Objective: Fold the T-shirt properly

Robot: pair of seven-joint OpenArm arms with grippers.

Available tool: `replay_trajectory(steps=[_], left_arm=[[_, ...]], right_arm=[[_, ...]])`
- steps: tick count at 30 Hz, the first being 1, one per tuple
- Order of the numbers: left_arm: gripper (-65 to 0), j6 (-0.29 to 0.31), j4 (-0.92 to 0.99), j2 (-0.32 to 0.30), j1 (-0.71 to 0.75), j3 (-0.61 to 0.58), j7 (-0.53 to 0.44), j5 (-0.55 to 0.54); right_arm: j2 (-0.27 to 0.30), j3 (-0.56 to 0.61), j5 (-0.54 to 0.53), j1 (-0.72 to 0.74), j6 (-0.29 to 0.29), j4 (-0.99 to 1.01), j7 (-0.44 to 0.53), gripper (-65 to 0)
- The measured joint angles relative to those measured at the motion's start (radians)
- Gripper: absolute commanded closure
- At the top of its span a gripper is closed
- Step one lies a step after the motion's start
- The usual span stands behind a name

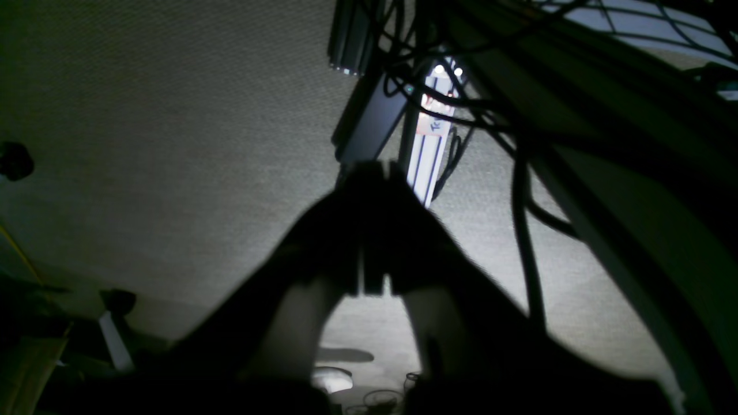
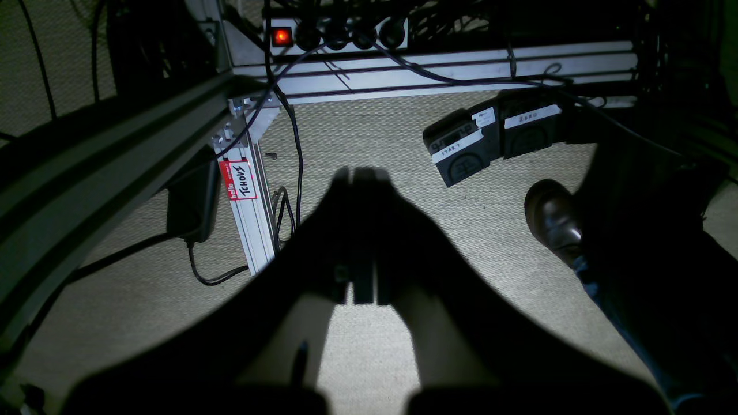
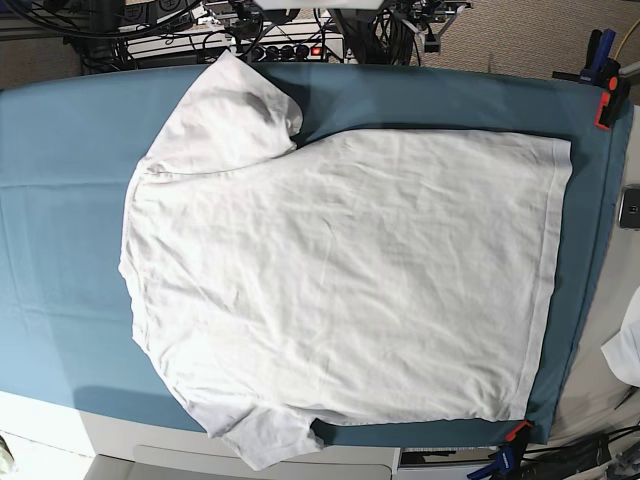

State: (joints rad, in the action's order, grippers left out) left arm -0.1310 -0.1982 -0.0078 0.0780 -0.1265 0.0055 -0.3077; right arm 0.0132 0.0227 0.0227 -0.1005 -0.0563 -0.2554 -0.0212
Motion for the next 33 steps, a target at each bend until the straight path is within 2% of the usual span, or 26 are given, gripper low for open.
replay_trajectory(steps=[33], left_arm=[[0.0, 0.0, 0.0, 0.0, 0.002, 0.0, -0.011, 0.0]], right_arm=[[0.0, 0.0, 0.0, 0.0, 0.0, 0.0, 0.0, 0.0]])
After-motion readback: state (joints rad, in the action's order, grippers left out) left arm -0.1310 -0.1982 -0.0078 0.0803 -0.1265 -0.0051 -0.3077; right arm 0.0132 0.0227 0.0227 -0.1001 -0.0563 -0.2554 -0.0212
